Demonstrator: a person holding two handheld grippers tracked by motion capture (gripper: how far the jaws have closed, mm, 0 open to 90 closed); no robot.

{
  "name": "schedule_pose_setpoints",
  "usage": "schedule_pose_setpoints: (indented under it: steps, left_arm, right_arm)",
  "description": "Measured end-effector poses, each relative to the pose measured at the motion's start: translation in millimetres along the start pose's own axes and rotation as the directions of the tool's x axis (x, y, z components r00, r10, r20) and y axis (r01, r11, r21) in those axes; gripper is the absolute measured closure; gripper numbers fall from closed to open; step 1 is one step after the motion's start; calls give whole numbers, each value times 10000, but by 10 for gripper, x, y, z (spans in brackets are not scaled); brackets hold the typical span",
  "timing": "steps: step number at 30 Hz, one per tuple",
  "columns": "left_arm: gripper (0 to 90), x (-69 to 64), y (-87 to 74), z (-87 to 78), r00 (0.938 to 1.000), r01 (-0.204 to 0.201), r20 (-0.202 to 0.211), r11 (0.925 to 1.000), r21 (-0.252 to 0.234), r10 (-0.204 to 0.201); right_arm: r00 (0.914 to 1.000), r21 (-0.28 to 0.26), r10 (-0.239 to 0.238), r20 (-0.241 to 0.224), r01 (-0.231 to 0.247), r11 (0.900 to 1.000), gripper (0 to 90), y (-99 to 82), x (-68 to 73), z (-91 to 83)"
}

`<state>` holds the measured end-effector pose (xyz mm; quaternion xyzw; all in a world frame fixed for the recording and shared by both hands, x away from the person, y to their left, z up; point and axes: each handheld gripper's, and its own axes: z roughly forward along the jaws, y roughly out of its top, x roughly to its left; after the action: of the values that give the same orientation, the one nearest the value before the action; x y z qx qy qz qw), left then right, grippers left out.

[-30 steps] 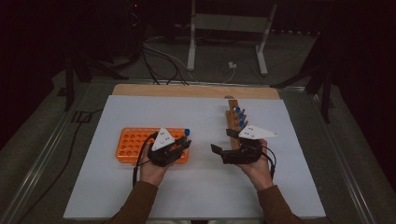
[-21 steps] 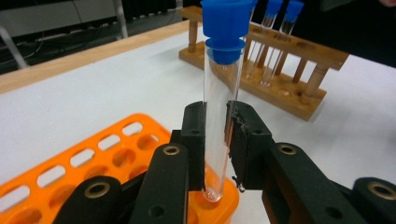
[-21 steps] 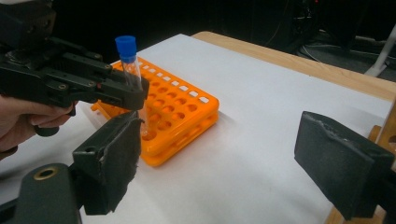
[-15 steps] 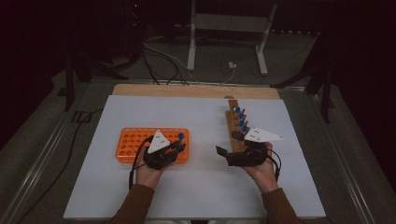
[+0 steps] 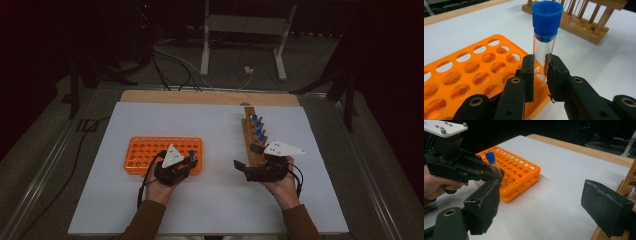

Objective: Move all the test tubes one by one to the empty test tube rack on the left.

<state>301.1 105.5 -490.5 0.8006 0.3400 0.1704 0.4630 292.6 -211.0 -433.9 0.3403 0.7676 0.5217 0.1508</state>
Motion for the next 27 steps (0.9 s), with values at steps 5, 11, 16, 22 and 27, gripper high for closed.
schedule_pose_setpoints:
  steps: [5, 11, 16, 22, 27]
  left_arm:
    - [779, -13, -11, 9, 9998, -167, -43, 9998, 92, 168]
    - [781, -33, -40, 44, 9994, -304, -132, 9992, 272, 308]
    - [781, -40, -42, 45, 9993, -330, -184, 9991, 256, 334]
    - [780, -55, -38, 55, 9991, -322, -256, 9991, 263, 329]
    - [780, -68, -33, 76, 9988, -342, -342, 9991, 239, 350]
  right_arm:
    - [10000, 2, 19, 4, -19, 10000, 155, -16, -1, 2]
    - [10000, 40, -13, 0, 13, 10000, 156, -28, 5, 14]
    - [10000, 51, -29, 35, 28, 10000, 156, -34, 7, 16]
    - [10000, 94, -57, 33, 56, 9999, 157, -42, 16, 32]
    - [10000, 125, -57, 16, 57, 9999, 157, -44, 26, 48]
